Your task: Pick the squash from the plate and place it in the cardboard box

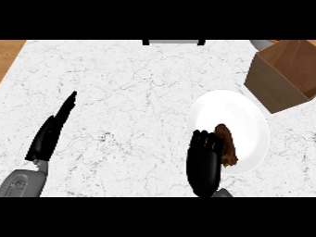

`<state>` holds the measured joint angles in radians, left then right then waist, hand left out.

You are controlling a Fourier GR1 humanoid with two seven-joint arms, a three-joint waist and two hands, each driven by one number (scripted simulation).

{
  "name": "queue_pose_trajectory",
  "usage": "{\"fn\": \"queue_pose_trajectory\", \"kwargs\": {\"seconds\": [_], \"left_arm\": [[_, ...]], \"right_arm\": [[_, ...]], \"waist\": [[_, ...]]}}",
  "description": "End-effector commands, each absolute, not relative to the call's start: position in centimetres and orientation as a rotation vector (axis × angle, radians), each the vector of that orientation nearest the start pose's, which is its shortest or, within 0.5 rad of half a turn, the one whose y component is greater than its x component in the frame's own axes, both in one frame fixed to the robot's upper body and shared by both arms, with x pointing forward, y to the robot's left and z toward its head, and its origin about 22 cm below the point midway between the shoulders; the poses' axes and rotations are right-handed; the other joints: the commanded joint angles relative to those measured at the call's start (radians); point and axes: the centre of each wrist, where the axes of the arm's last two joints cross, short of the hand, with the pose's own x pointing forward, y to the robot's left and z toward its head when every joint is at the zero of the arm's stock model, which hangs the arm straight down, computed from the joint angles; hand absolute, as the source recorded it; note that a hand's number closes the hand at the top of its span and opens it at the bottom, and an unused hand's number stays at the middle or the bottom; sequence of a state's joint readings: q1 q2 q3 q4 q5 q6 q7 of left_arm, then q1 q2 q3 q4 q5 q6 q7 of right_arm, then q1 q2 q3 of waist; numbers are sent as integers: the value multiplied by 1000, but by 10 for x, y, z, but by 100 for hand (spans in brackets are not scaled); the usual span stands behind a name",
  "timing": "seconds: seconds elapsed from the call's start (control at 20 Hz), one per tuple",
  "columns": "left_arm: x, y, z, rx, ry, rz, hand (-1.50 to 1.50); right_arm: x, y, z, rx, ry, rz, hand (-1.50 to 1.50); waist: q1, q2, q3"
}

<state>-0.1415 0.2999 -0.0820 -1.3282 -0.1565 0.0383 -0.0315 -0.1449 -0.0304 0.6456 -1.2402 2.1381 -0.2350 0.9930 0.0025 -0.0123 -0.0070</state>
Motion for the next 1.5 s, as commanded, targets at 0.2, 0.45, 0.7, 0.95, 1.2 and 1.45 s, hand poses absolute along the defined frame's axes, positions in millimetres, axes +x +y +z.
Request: {"fn": "queue_pose_trajectory", "kwargs": {"seconds": [0.2, 0.45, 0.7, 0.95, 1.2, 1.45], "left_arm": [[278, 273, -11, 306, -1474, -424, 0], [284, 264, 1, 270, -1528, -438, 0], [285, 255, 1, 250, -1531, -485, 0], [291, 264, 3, 259, -1525, -496, 0], [292, 267, 5, 247, -1505, -493, 0], [291, 272, 3, 286, -1503, -471, 0]], "right_arm": [[250, -76, -34, -2059, -1166, 991, 150], [307, -129, 10, -1708, -814, 624, 150], [374, -137, 80, -1578, -711, 497, 150], [426, -147, 158, -1684, -599, 401, 150], [450, -149, 198, -1769, -487, 278, 150], [462, -149, 223, -1825, -432, 180, 150]], "waist": [[7, 15, 8], [53, 63, 21], [103, 48, 10], [97, 44, 5], [91, 39, 5], [67, 33, 5]]}}
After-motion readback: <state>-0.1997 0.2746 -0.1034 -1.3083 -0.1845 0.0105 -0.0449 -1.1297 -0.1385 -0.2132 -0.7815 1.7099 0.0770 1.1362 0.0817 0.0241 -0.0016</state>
